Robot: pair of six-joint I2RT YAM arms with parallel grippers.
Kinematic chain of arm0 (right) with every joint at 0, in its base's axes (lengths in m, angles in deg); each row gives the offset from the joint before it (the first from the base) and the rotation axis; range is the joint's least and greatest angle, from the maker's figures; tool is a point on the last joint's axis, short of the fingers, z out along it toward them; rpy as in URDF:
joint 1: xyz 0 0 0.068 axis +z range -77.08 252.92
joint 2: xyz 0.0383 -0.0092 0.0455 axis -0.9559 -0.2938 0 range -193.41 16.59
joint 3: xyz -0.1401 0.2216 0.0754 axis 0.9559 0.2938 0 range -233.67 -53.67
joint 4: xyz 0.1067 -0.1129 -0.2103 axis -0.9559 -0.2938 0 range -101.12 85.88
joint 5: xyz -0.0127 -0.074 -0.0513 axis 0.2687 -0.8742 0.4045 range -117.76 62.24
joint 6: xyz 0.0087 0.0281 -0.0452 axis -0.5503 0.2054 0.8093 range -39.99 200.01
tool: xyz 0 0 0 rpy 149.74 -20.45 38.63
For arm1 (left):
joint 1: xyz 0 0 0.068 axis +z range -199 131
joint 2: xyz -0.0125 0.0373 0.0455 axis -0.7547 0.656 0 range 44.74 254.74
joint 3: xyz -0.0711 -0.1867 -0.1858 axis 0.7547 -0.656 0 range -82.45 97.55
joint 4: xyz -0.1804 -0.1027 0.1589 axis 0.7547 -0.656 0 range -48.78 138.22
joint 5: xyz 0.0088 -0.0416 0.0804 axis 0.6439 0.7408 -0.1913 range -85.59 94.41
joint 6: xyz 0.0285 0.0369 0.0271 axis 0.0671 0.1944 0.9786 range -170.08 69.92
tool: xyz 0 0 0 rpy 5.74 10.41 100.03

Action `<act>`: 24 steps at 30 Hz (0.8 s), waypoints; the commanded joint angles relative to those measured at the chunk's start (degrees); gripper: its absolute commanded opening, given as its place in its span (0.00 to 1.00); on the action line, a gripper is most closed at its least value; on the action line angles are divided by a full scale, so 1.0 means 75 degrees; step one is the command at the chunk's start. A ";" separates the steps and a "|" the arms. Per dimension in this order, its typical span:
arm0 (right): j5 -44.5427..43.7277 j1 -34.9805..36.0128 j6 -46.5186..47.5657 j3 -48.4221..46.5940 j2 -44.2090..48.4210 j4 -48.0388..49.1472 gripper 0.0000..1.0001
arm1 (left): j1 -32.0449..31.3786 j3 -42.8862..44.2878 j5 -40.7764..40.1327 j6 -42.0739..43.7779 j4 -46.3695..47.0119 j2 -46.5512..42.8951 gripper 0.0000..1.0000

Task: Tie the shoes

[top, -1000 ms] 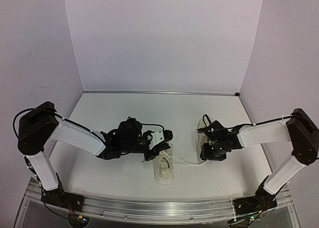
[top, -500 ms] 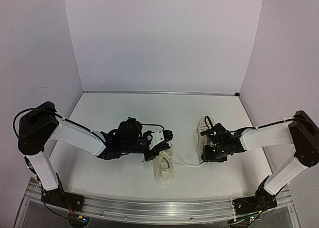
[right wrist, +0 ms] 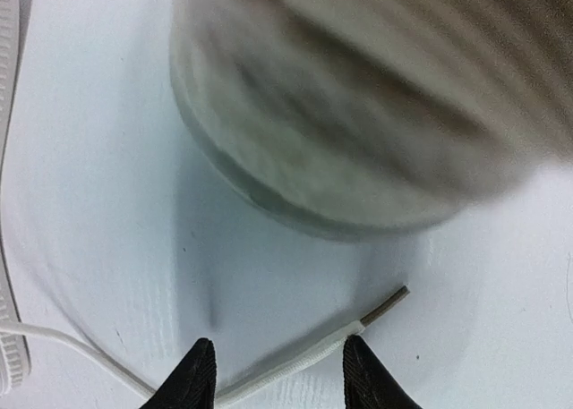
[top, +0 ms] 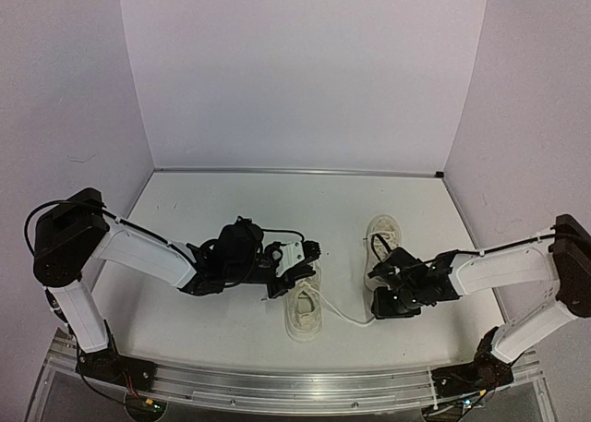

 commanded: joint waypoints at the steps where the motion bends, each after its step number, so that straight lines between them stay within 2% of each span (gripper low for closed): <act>1: -0.0039 0.0097 -0.0384 0.0240 0.0521 -0.0873 0.45 | -0.0004 0.0205 0.0023 -0.0060 0.0352 0.0077 0.00; 5: -0.0330 0.0089 -0.0360 0.0027 0.0762 -0.1103 0.44 | -0.0002 0.0232 0.0045 -0.0073 0.0358 0.0125 0.00; 11: -0.0646 0.0099 -0.0316 -0.0251 -0.0019 -0.1096 0.43 | -0.0002 0.0299 0.0069 -0.0072 0.0330 0.0172 0.00; 19: -0.0263 0.0099 -0.0348 -0.0410 -0.0520 -0.0366 0.48 | 0.0003 0.0282 0.0089 -0.0084 0.0317 0.0146 0.00; 24: -0.0256 0.0085 -0.0399 -0.0510 -0.0193 -0.0364 0.50 | -0.0001 0.0265 0.0093 -0.0080 0.0347 0.0120 0.00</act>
